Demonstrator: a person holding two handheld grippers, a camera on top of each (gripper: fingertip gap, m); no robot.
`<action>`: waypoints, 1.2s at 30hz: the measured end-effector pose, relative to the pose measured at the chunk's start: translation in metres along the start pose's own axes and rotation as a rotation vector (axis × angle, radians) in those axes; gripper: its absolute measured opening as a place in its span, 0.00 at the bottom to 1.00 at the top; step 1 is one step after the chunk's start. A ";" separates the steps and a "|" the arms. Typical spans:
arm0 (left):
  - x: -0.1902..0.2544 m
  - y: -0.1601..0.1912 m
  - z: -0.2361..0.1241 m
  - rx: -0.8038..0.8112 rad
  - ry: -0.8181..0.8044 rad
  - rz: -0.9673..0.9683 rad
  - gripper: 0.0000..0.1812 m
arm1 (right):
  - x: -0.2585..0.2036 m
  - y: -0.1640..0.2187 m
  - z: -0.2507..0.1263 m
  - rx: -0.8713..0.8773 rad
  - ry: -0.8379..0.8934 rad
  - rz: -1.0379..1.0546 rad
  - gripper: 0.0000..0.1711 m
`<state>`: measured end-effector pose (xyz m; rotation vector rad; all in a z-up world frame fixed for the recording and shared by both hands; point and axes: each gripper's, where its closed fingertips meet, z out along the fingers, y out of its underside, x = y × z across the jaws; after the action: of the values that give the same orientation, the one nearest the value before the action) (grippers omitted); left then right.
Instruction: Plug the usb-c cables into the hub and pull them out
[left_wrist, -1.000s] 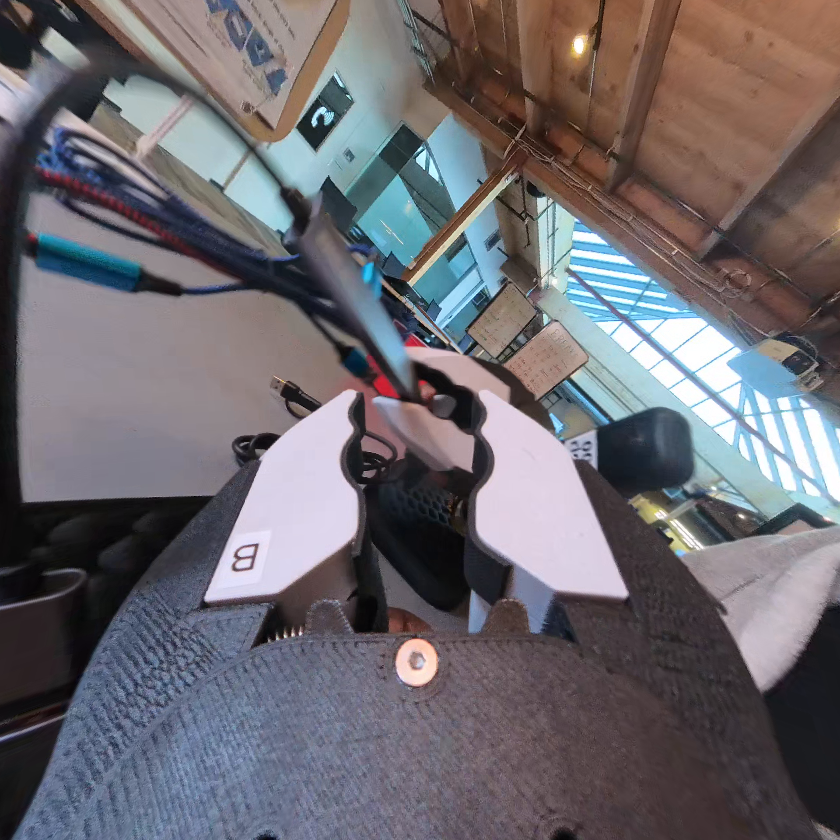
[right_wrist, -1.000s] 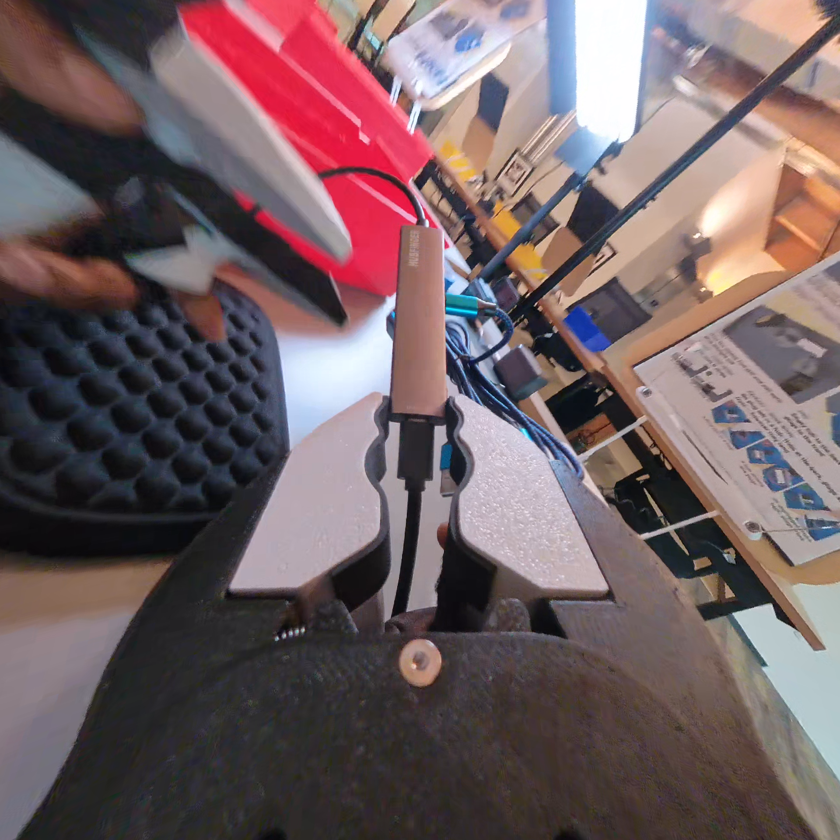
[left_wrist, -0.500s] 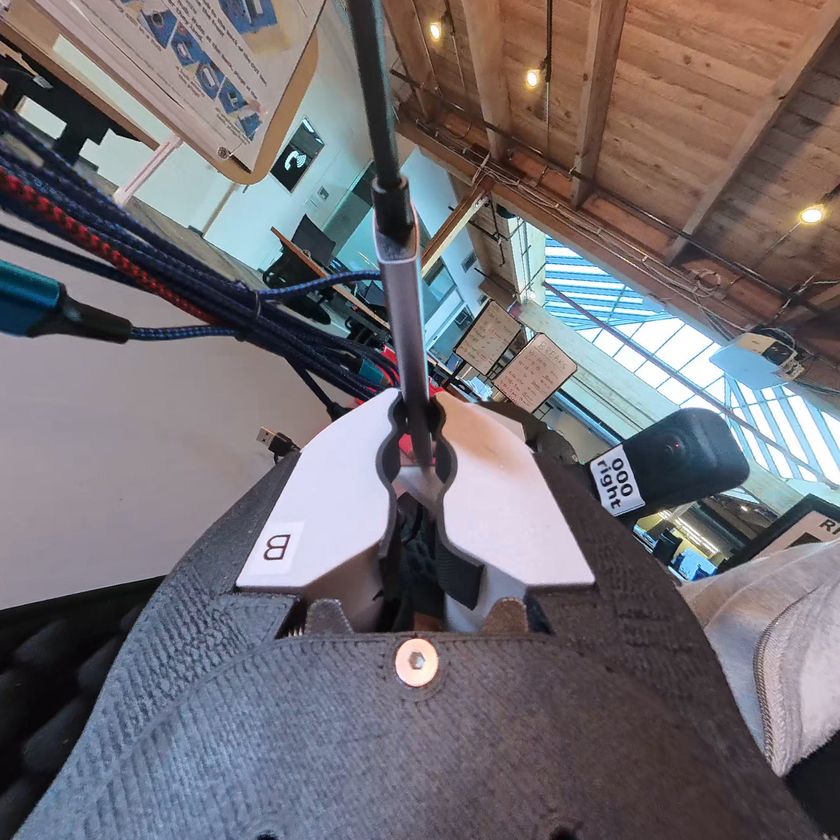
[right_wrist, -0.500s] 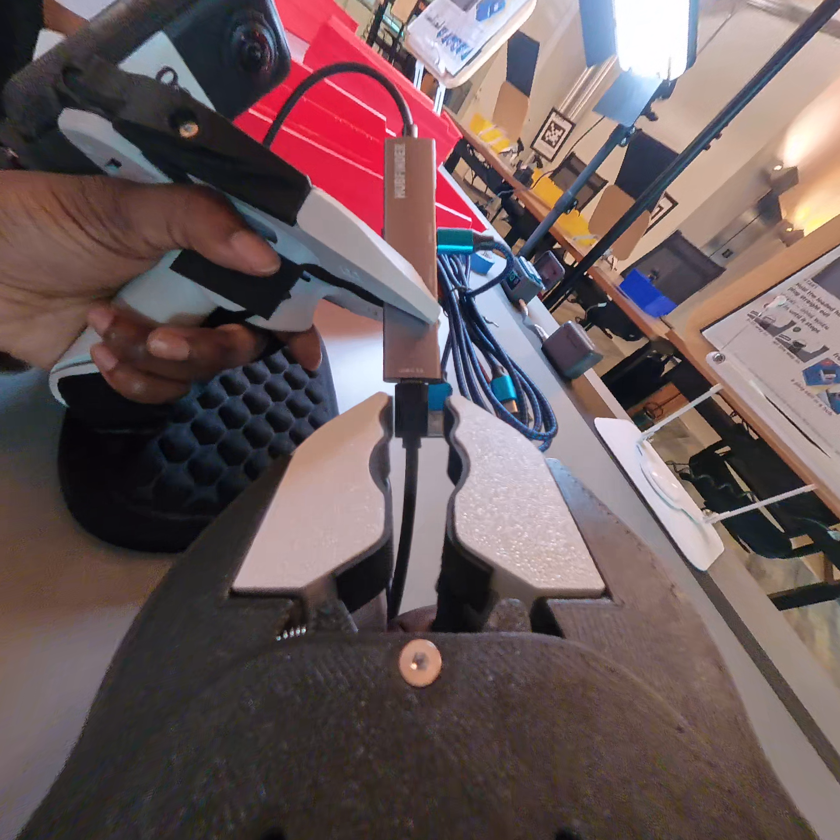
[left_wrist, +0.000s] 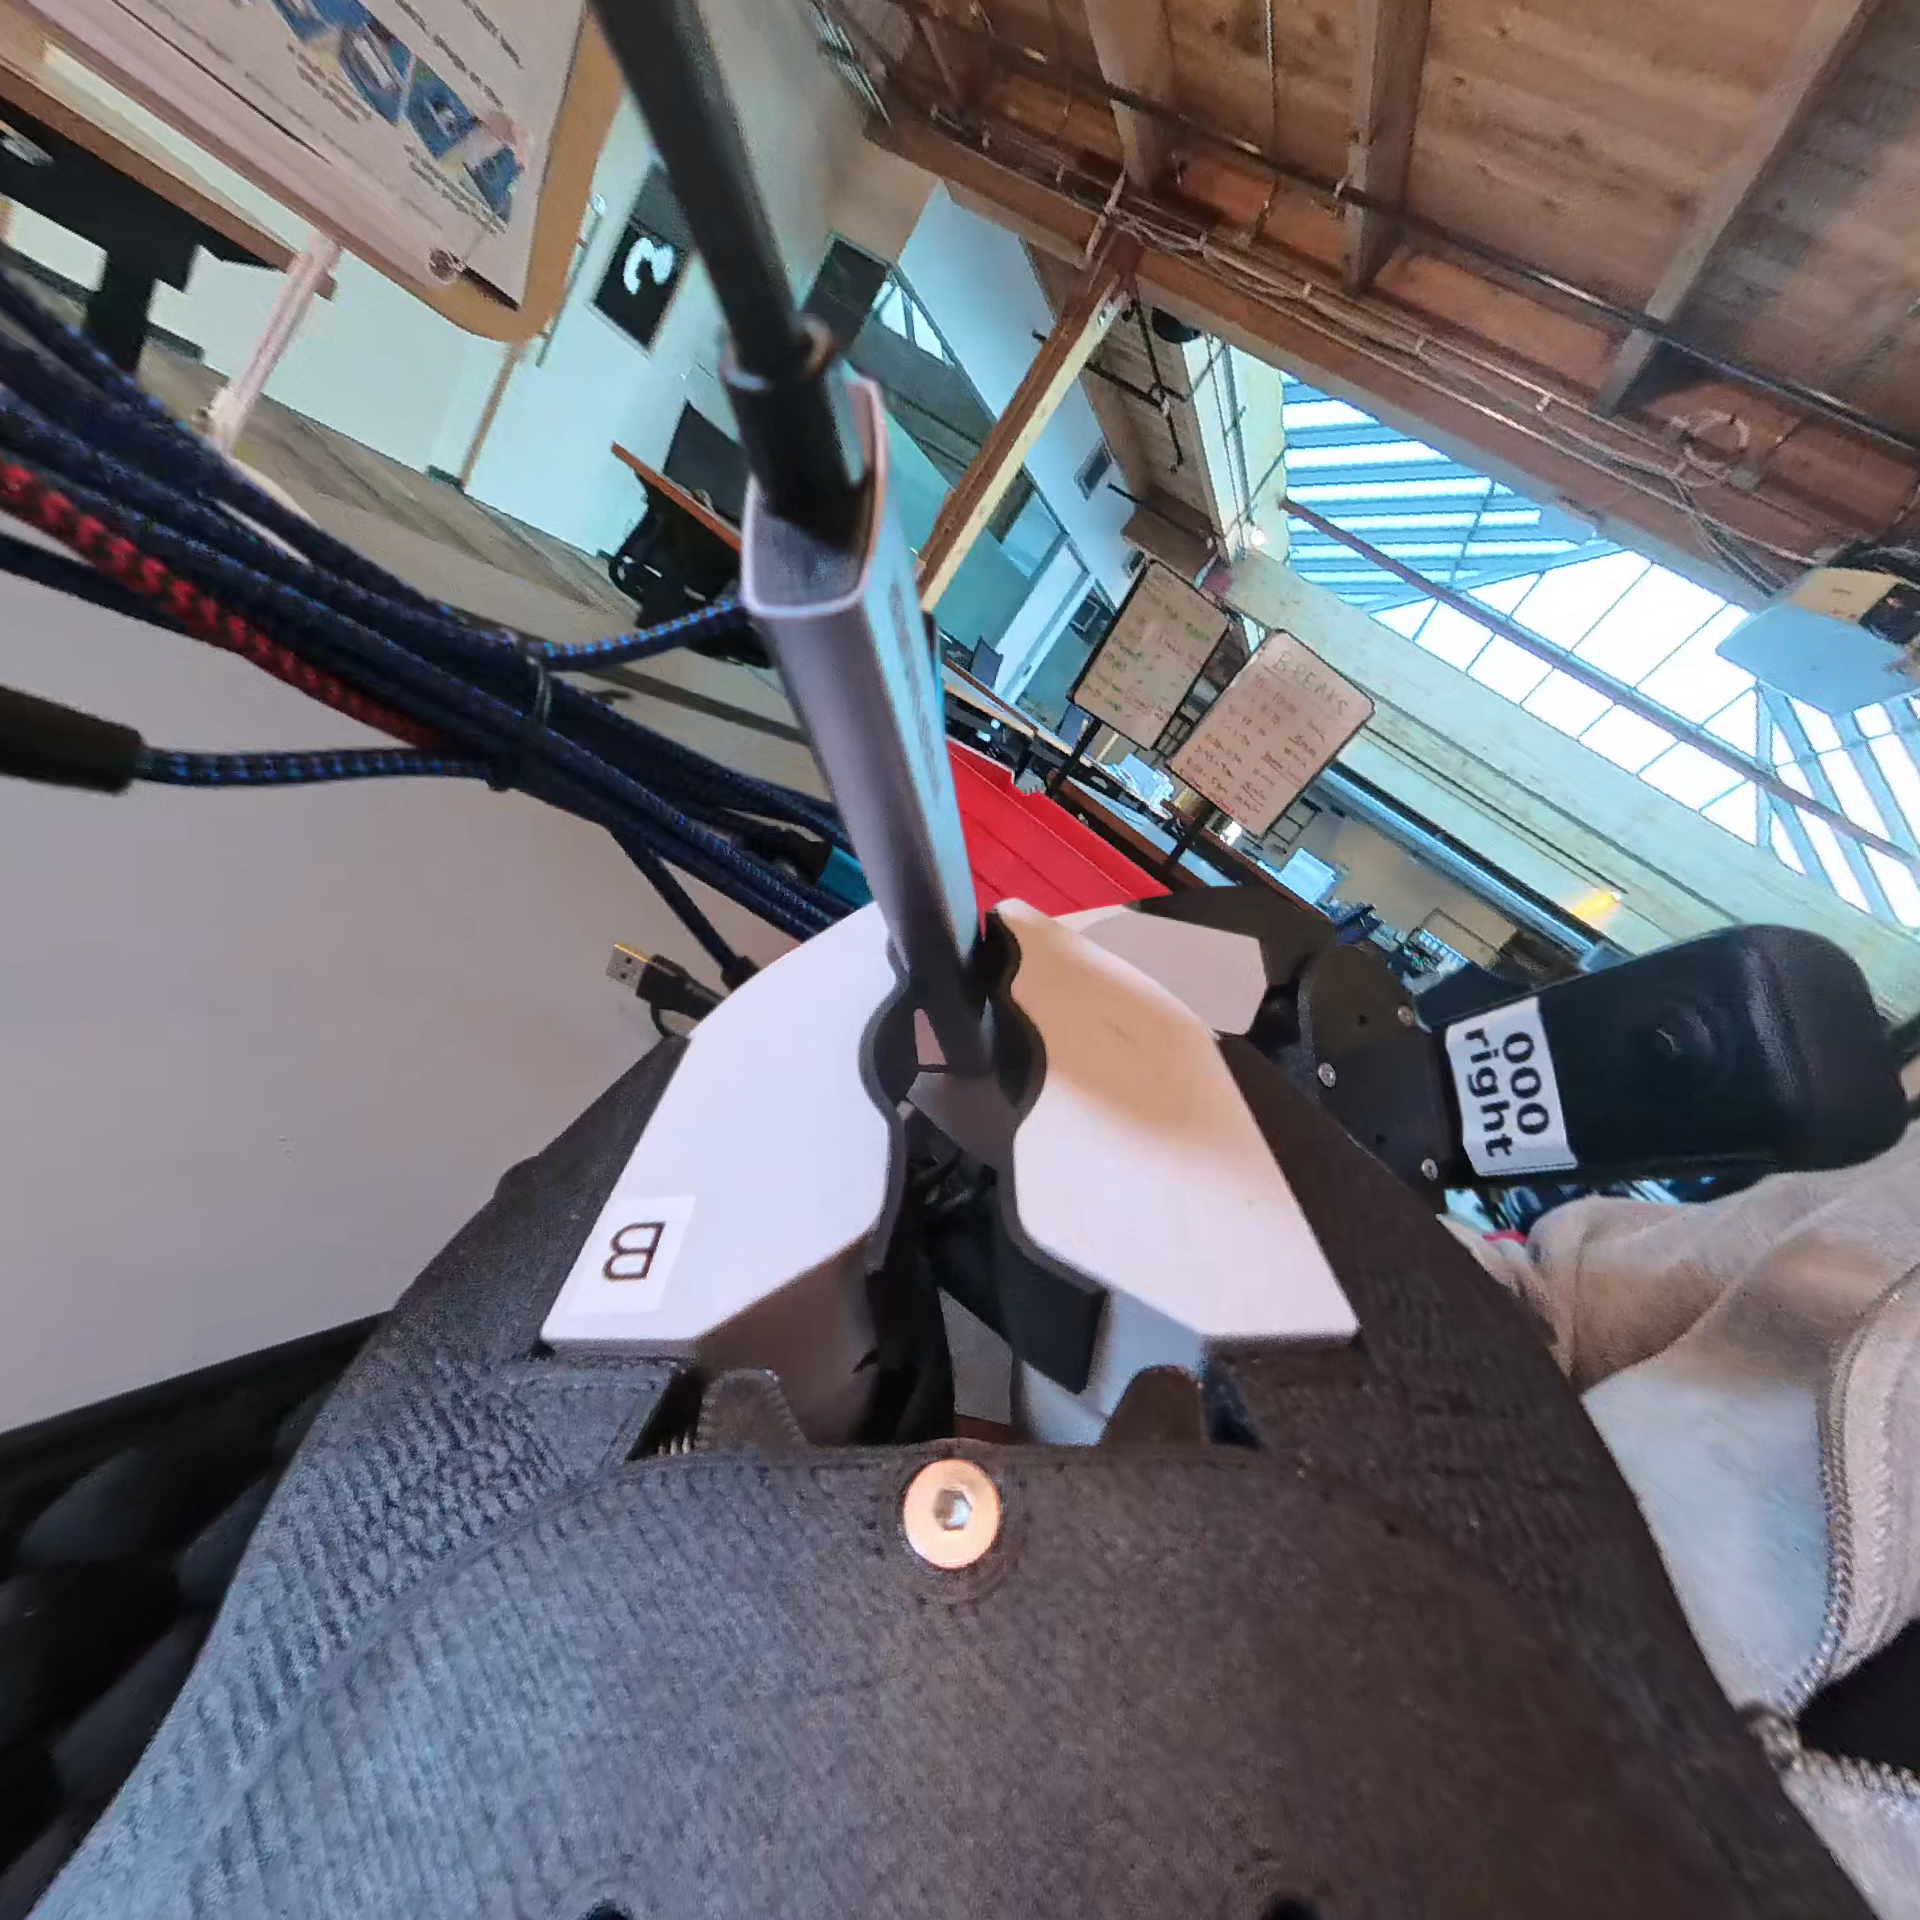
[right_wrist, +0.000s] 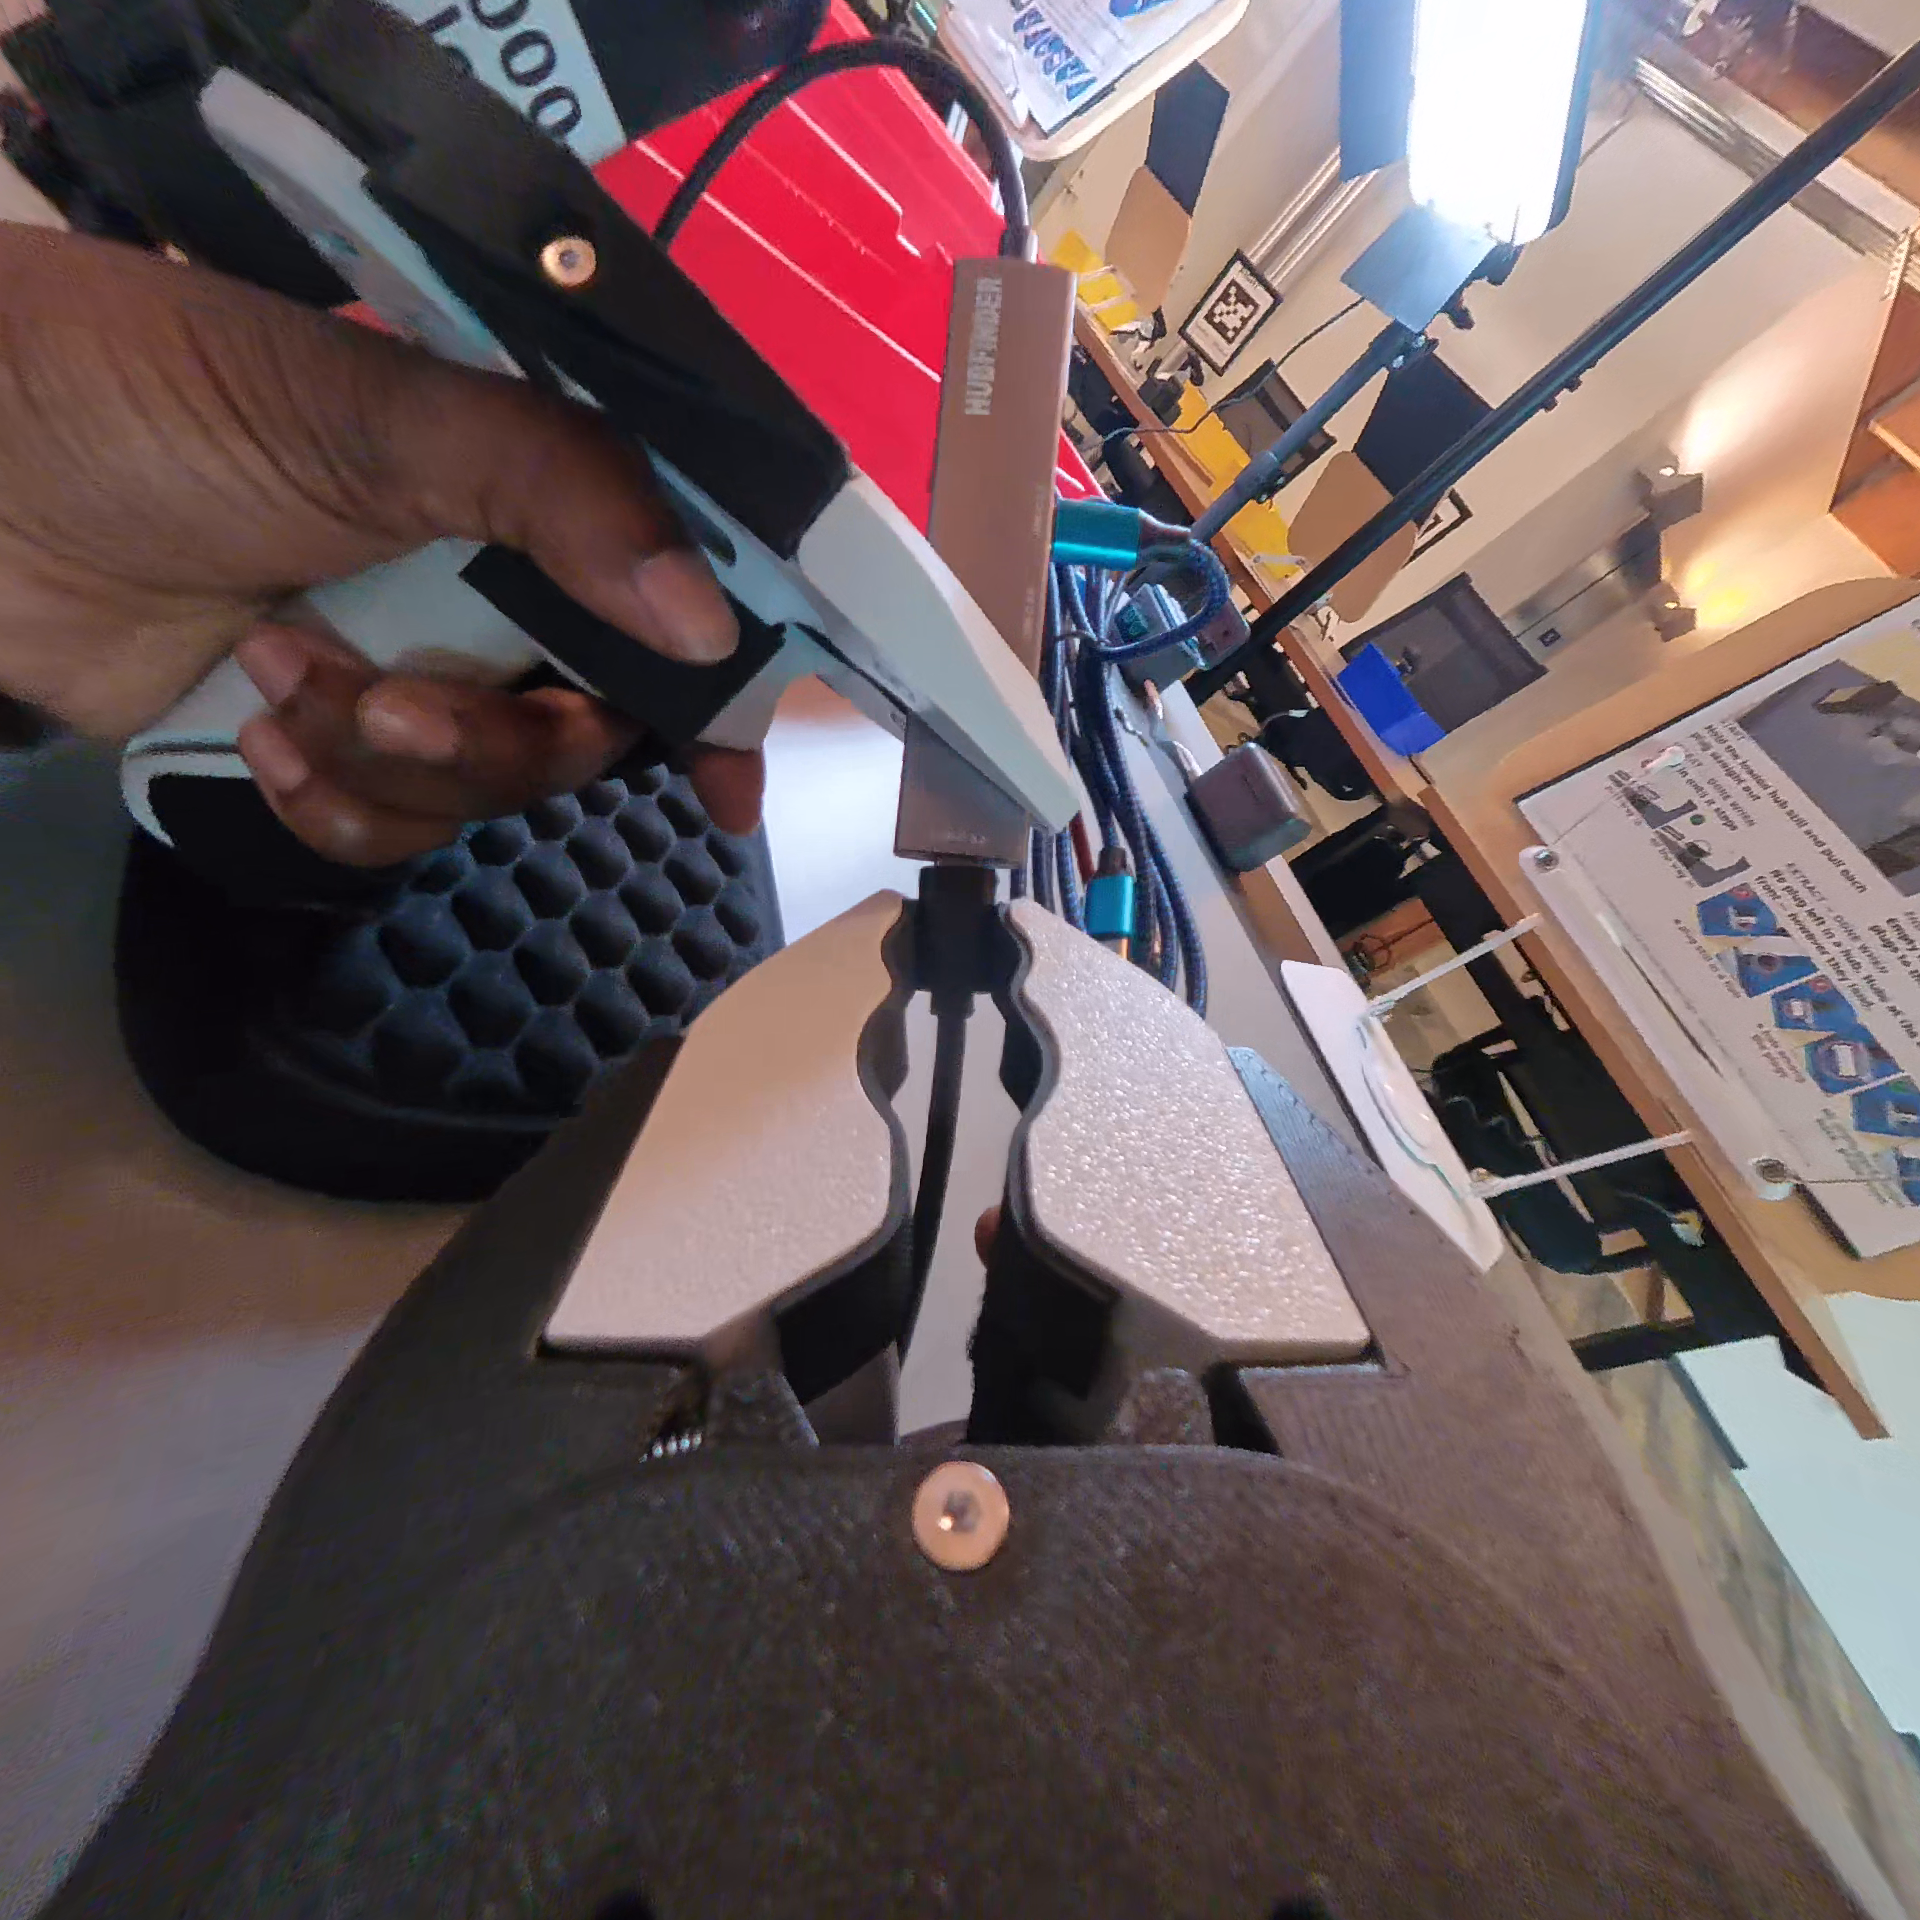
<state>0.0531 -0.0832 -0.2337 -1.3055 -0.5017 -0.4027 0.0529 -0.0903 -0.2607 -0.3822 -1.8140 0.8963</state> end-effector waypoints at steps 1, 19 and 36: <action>0.001 0.002 0.001 -0.015 0.005 0.011 0.06 | 0.000 0.002 -0.002 -0.006 0.006 -0.007 0.08; -0.016 -0.020 -0.026 0.018 -0.098 0.177 0.06 | 0.110 -0.011 -0.083 0.174 0.235 0.363 0.08; -0.005 -0.013 -0.023 -0.017 -0.033 0.226 0.06 | 0.309 -0.010 -0.274 0.186 0.557 0.501 0.07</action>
<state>0.0445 -0.1080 -0.2304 -1.3708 -0.3739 -0.1977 0.1705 0.2057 0.0029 -0.8938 -1.1263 1.1491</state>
